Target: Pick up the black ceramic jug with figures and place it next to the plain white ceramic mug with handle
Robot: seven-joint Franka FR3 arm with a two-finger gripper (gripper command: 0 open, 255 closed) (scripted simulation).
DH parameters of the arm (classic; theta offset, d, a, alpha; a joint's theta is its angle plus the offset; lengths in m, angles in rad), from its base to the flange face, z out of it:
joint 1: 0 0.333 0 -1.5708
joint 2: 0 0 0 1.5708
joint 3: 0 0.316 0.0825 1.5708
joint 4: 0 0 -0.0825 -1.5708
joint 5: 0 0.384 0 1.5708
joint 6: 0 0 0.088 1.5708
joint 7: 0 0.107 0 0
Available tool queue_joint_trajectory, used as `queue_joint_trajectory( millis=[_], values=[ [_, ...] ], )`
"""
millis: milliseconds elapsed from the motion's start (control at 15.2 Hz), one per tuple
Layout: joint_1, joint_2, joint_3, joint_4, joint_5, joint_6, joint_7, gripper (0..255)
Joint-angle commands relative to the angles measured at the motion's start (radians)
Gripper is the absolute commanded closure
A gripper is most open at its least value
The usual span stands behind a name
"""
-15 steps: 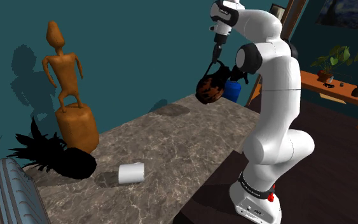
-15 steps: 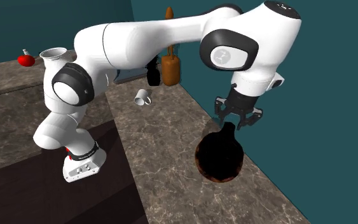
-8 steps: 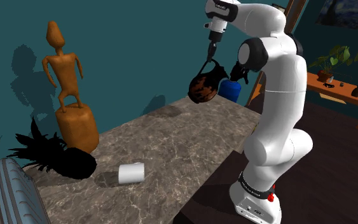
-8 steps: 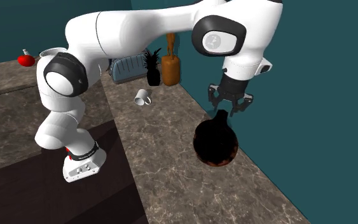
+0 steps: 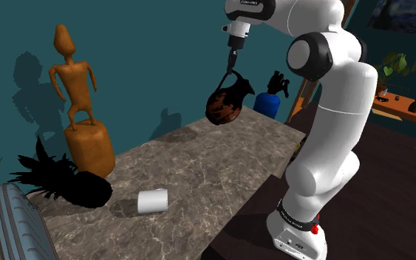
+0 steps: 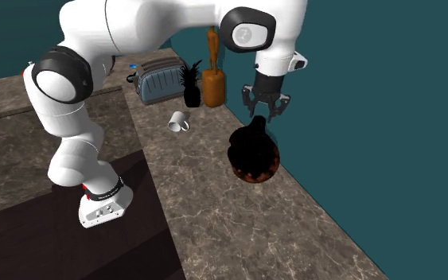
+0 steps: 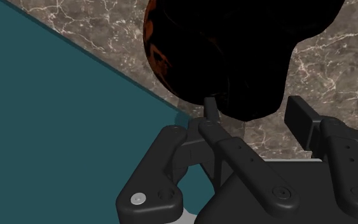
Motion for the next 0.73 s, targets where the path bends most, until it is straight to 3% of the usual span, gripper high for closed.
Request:
queue_joint_trajectory(
  millis=[0, 660],
  values=[
    [0.026, -0.039, 0.014, -0.046, -0.007, 0.019, 0.04, 255],
    [0.159, -0.123, 0.112, -0.157, -0.024, 0.066, 0.266, 255]
  ],
)
